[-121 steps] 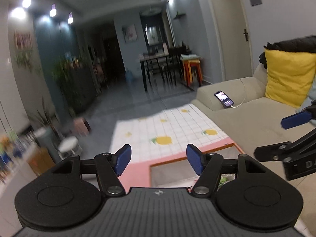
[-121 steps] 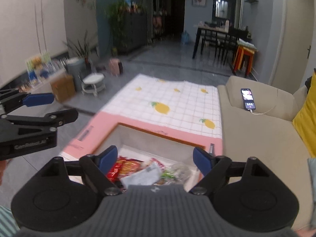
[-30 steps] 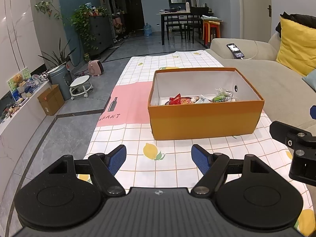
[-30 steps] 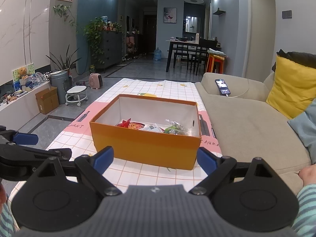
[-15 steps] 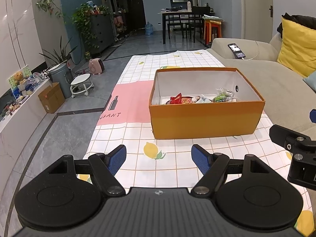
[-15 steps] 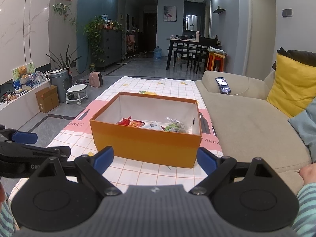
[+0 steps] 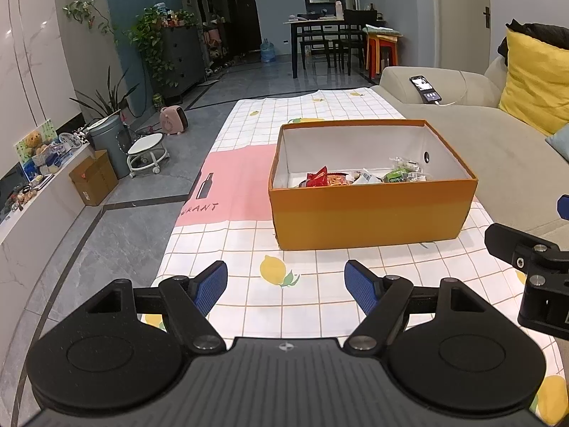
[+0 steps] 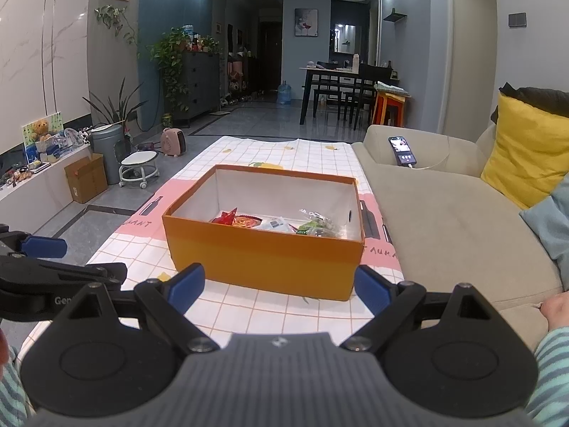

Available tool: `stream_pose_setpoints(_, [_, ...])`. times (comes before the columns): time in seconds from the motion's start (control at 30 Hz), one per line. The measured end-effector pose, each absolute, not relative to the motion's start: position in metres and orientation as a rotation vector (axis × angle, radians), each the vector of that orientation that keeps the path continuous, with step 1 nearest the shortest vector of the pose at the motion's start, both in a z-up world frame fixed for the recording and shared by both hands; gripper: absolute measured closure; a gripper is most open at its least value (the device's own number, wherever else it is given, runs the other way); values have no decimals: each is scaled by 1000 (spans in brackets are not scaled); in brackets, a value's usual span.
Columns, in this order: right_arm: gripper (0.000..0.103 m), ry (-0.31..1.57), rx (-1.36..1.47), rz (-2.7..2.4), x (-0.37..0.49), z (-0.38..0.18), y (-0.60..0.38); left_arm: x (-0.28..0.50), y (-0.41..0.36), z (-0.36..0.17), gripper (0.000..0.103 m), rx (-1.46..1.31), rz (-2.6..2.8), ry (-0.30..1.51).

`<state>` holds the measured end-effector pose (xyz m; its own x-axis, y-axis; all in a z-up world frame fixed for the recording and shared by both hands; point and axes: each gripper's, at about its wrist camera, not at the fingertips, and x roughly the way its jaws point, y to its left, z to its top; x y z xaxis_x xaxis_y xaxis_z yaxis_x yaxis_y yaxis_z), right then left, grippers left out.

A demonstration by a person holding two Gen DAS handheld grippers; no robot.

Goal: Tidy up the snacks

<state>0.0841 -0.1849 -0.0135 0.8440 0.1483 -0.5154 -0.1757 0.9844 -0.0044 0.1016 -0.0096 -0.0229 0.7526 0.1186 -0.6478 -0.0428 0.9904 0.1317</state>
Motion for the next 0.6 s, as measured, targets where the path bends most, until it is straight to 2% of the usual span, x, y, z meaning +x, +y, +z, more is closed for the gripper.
stream_pose_setpoints(0.6, [15, 556, -55, 166, 86, -13, -187, 103, -11, -26, 15, 112, 83, 724])
